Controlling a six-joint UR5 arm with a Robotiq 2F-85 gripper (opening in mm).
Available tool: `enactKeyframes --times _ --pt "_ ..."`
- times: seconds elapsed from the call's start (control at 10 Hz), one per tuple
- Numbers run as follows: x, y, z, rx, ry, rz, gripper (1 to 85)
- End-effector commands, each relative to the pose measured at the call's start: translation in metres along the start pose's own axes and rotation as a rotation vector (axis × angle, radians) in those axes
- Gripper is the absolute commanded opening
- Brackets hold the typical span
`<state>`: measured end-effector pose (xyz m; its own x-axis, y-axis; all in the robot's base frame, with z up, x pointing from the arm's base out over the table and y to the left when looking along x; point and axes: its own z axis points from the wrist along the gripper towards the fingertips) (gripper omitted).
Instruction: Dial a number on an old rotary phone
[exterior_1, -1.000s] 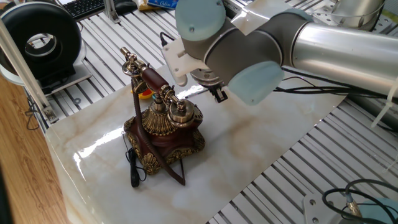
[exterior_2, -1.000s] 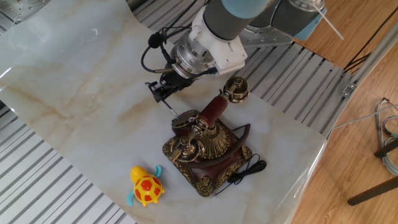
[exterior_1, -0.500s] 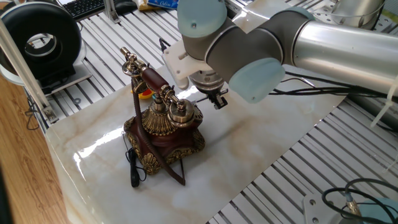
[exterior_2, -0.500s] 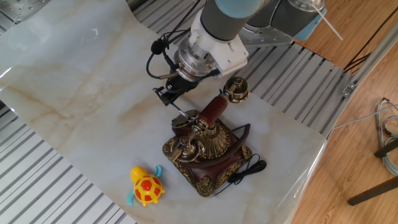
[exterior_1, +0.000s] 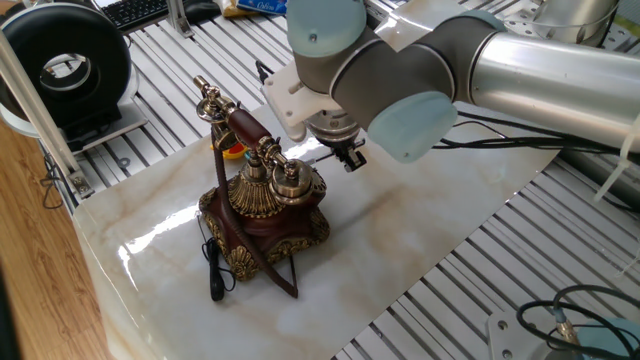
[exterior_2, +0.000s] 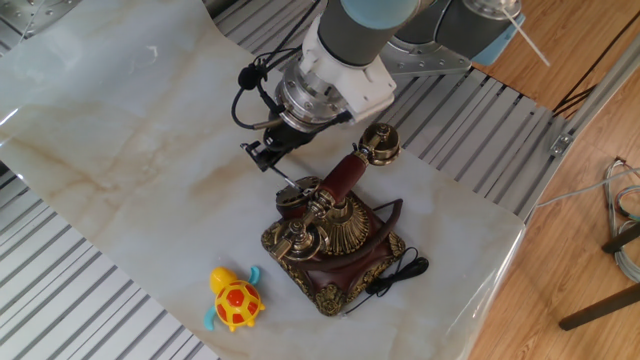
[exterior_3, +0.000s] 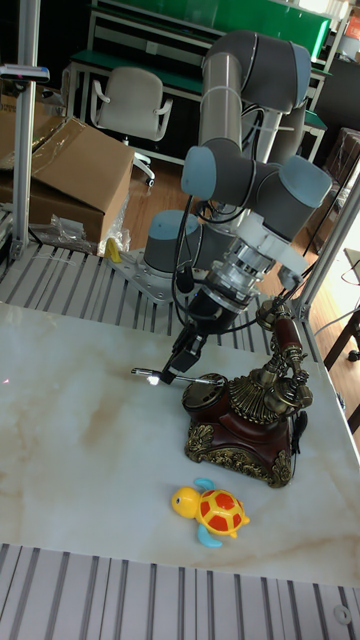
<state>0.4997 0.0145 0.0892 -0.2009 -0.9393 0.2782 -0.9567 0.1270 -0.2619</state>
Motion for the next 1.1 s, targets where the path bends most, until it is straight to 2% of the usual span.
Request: enactKeyframes --times 0.0,0.2,0.6,1.0 --pt "-0.001 -0.002 -0.003 -0.006 -0.007 0.01 1.3" --pt "0.002 -0.002 -0.004 -0.013 0.013 0.005 1.3" --pt "-0.003 -0.009 -0.005 -0.01 0.04 0.013 1.3" --pt "-0.004 -0.011 -0.003 -0.011 0.045 0.001 1.3"
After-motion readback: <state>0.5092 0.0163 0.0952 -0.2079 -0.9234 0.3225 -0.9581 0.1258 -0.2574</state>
